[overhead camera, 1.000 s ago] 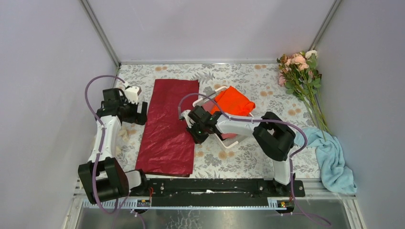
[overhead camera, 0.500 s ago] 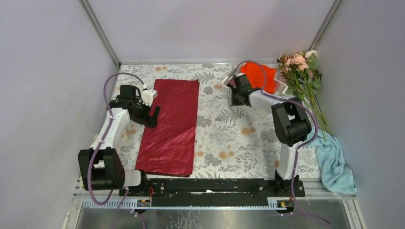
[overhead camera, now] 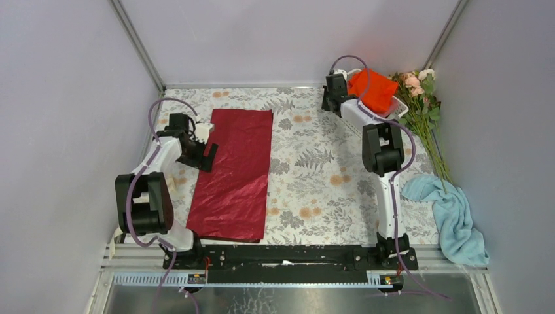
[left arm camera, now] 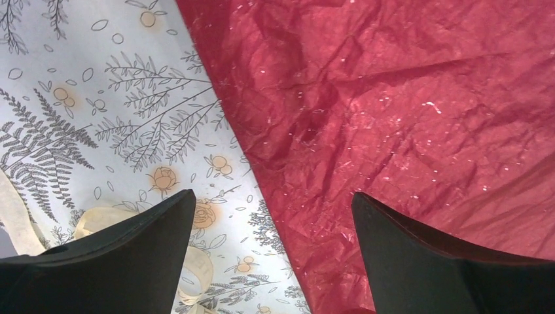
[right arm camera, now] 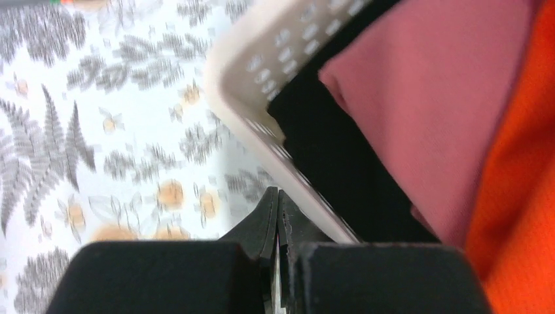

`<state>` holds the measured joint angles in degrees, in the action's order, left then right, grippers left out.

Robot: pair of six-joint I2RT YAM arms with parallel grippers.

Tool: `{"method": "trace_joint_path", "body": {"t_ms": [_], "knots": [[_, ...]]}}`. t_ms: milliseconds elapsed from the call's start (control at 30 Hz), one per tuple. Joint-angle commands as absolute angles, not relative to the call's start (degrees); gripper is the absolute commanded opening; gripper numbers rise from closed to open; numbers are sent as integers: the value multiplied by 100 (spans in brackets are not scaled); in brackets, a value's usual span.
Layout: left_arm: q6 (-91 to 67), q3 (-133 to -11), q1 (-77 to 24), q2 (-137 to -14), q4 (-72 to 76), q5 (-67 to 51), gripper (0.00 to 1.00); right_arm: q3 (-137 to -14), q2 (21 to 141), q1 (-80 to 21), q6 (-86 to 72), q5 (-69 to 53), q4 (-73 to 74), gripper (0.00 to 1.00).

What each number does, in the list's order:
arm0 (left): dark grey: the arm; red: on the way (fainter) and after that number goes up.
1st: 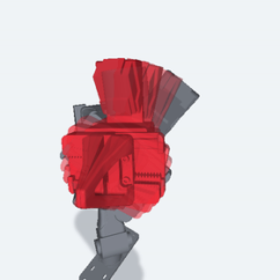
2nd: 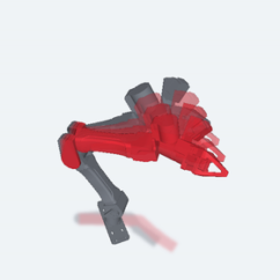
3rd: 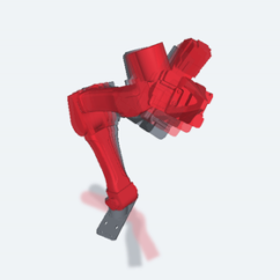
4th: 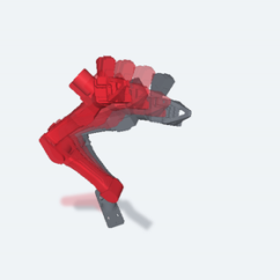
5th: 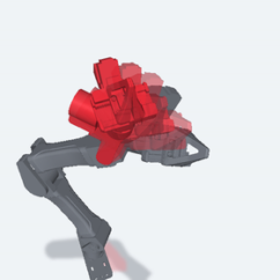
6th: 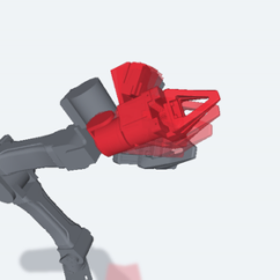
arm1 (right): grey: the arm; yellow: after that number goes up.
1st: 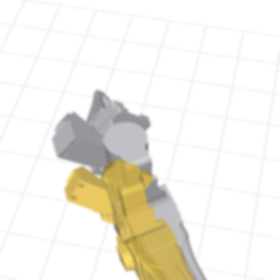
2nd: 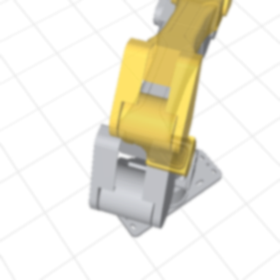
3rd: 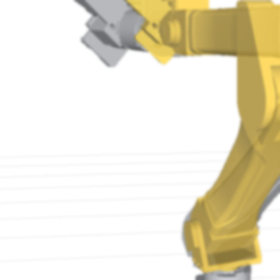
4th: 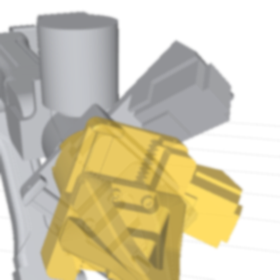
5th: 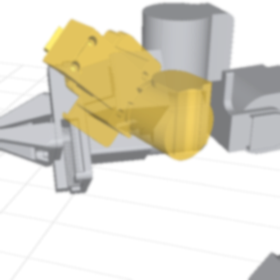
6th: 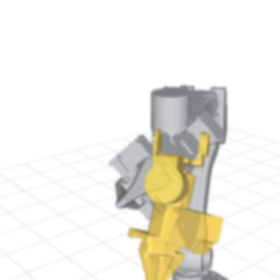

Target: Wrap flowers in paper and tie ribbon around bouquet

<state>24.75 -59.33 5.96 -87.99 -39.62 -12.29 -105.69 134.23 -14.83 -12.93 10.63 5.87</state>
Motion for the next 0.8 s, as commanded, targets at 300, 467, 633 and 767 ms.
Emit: {"method": "trace_joint_path", "body": {"t_ms": [300, 467, 633, 767], "knots": [[2433, -5759, 854, -9023, -3485, -1186, 95, -10964, 12699, -1642, -887, -1002, 921, 16], [2332, -5674, 869, -9183, -3374, -1304, 93, -9398, 12141, -2020, -2174, -2480, -914, 74], [2324, -5530, 867, -9069, -3373, -1530, 92, -10391, 13196, -2331, -2961, -2762, -923, 84], [2366, -5446, 858, -9014, -3366, -1718, 93, -11116, 13987, -2397, -3675, -2767, -1225, 67]]}}
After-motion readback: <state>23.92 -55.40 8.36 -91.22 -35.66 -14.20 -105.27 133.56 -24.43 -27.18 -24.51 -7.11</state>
